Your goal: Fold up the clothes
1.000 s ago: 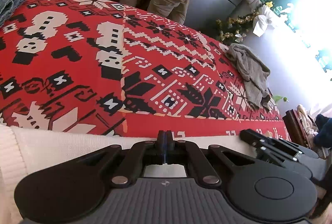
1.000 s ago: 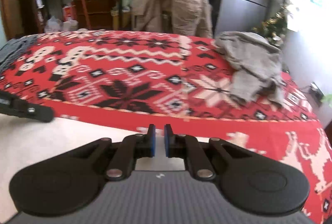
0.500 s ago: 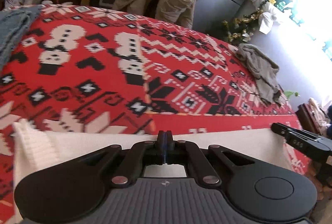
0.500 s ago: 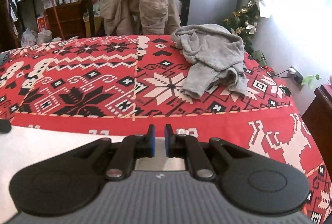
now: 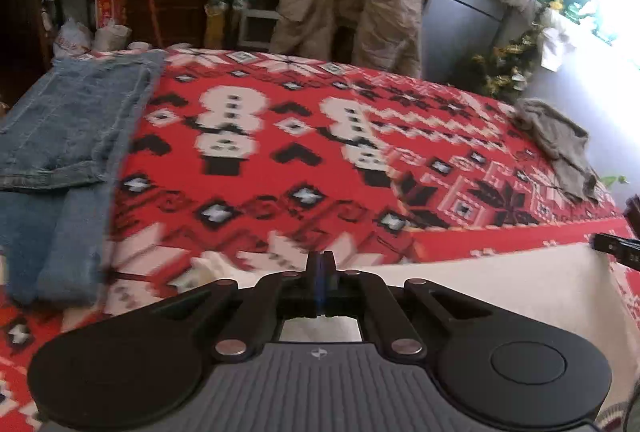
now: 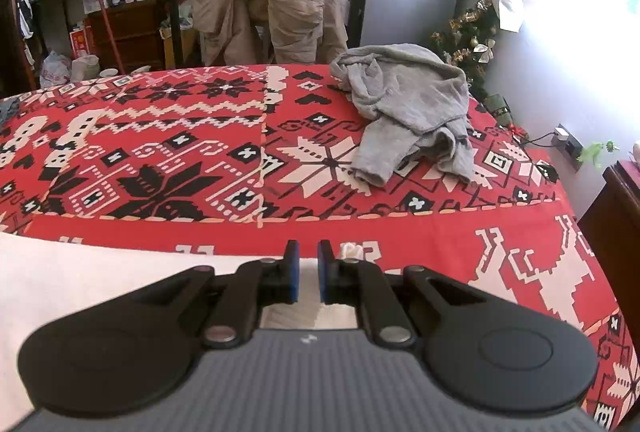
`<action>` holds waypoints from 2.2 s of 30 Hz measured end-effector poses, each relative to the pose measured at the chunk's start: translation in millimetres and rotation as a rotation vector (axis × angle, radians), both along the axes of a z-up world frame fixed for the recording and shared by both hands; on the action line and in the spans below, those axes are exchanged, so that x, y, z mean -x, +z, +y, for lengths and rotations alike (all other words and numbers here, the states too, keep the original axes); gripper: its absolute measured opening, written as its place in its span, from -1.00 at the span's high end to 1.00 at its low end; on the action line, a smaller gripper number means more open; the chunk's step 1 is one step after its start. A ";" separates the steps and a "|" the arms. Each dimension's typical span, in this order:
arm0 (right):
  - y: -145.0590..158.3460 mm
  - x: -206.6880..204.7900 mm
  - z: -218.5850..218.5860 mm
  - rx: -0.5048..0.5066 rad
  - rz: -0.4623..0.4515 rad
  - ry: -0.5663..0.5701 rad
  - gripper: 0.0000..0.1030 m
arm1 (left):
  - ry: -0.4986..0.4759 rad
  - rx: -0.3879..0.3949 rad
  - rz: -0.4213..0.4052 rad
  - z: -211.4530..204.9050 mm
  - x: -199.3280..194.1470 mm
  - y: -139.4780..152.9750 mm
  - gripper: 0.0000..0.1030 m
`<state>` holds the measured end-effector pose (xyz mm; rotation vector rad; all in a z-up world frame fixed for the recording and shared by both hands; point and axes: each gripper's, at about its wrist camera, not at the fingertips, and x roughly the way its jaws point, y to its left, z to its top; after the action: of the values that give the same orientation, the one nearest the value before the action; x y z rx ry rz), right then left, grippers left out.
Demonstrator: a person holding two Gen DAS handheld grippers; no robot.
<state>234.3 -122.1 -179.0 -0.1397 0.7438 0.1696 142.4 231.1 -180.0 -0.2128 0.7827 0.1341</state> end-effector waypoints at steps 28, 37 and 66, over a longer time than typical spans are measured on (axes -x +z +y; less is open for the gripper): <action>-0.5 -11.5 -24.3 -0.039 0.056 -0.047 0.75 | 0.136 0.061 0.038 34.1 12.5 7.3 0.80; 3.1 -7.1 -32.2 -0.037 0.020 -0.084 0.54 | 0.158 -0.043 0.056 30.8 12.9 14.8 0.43; 7.4 131.7 -1.7 0.078 0.096 0.252 0.61 | -0.082 0.110 0.157 -50.4 91.8 17.1 0.57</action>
<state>102.6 -123.8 -171.6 -0.3017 0.8276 0.3891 50.7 180.7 -162.9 -0.2762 0.9550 0.0299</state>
